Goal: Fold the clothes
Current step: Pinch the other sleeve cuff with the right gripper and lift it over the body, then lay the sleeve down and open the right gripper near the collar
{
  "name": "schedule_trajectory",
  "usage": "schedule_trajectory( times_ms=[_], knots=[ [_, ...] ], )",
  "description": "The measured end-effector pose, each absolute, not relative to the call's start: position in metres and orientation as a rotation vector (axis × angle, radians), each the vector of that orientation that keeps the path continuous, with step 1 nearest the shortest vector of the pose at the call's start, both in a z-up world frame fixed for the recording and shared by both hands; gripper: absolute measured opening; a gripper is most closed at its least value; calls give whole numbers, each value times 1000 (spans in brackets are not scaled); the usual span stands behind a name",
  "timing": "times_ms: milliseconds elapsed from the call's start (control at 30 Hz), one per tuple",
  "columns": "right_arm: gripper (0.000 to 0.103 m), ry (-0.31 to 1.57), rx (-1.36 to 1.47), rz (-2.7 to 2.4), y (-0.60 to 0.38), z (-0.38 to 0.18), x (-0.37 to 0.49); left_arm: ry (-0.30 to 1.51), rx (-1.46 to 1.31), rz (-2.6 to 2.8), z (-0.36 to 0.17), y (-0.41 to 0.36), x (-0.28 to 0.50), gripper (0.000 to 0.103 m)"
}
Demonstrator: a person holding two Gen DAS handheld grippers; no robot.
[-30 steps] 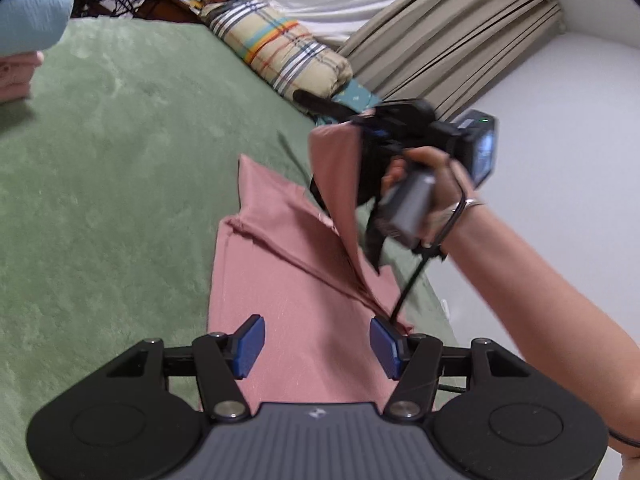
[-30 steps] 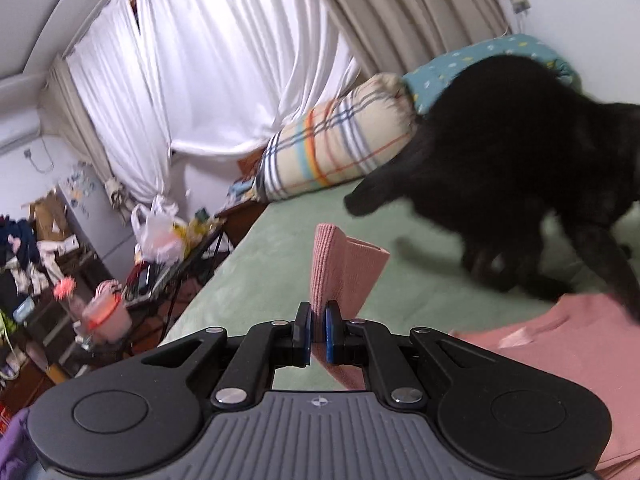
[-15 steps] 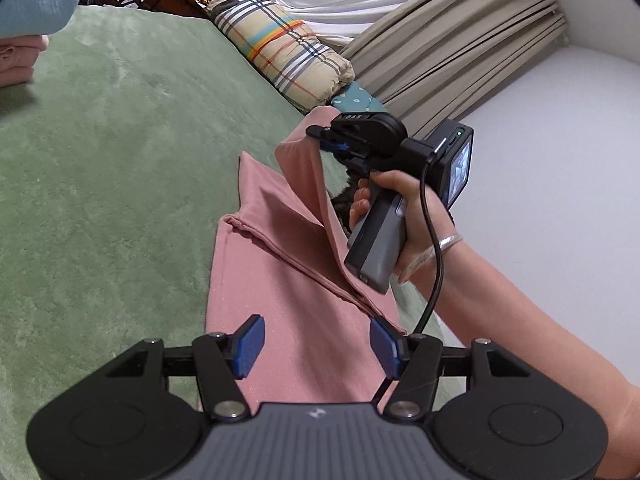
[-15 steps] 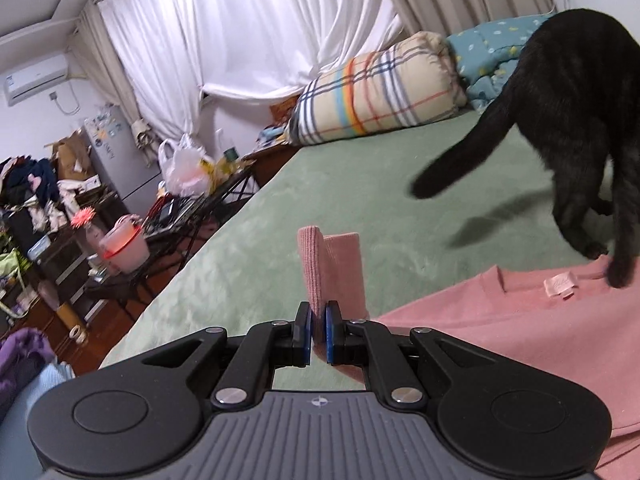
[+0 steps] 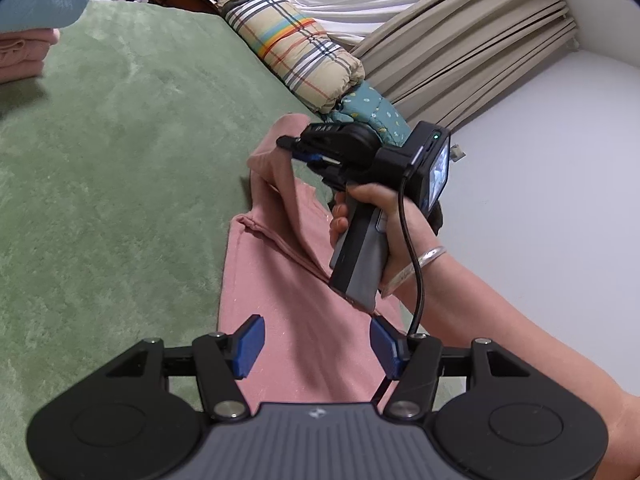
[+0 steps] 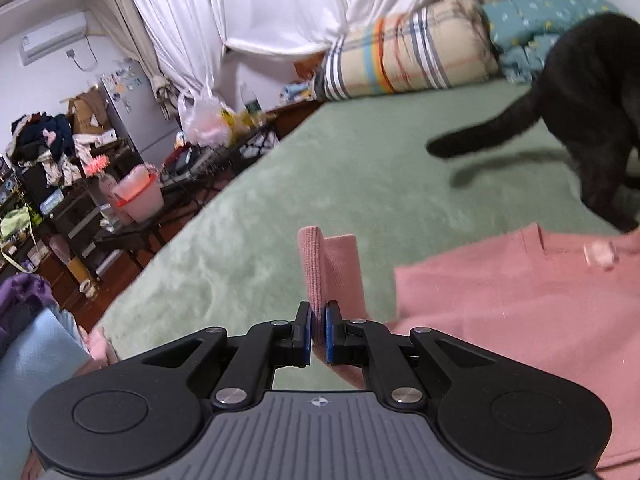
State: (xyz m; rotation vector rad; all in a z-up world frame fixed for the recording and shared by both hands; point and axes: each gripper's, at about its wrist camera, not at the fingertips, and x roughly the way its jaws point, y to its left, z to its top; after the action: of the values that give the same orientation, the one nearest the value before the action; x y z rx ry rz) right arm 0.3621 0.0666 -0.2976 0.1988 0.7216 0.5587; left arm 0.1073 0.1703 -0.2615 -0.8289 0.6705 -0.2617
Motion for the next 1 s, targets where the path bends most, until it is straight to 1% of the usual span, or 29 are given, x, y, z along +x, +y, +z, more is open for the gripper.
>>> schedule_trajectory(
  times_ms=[33,67,100,133,200,300,400,433,467,500,533,600,700,800,900,933,967,1000],
  knots=[
    [13,720,192,565,67,-299,360,675,-831,-263,-262,170,108,58],
    [22,718,189,579,66,-299,357,677,-834,-267,-262,170,108,58],
    [33,713,185,617,65,-298,352,677,-835,-269,-261,170,108,58],
    [37,704,171,654,64,-295,346,674,-834,-272,-260,170,109,58],
    [38,663,147,731,55,-283,330,659,-837,-280,-256,172,113,58],
    [38,584,178,791,10,-264,306,626,-850,-294,-246,178,124,58],
    [38,548,196,630,-65,-259,304,577,-842,-316,-234,179,150,66],
    [38,550,183,544,-97,-262,312,558,-797,-312,-229,175,167,66],
    [30,563,182,469,-126,-267,323,539,-760,-303,-225,171,185,66],
    [18,576,182,396,-155,-272,334,524,-738,-292,-224,168,200,67],
    [14,586,196,366,-168,-276,340,515,-730,-287,-224,165,211,70],
    [13,659,247,213,-227,-295,374,500,-721,-291,-229,159,243,70],
    [13,731,231,135,-260,-319,410,563,-663,-239,-250,146,299,70],
    [13,752,236,161,-262,-339,439,629,-652,-206,-268,136,331,70],
    [12,765,161,168,-251,-355,462,630,-639,-218,-274,131,339,70],
    [8,788,103,141,-248,-364,468,630,-635,-219,-275,130,340,70],
    [0,810,45,114,-246,-373,474,636,-622,-216,-277,129,343,70],
    [0,795,-3,87,-251,-381,476,646,-609,-210,-279,128,347,70]
  ],
)
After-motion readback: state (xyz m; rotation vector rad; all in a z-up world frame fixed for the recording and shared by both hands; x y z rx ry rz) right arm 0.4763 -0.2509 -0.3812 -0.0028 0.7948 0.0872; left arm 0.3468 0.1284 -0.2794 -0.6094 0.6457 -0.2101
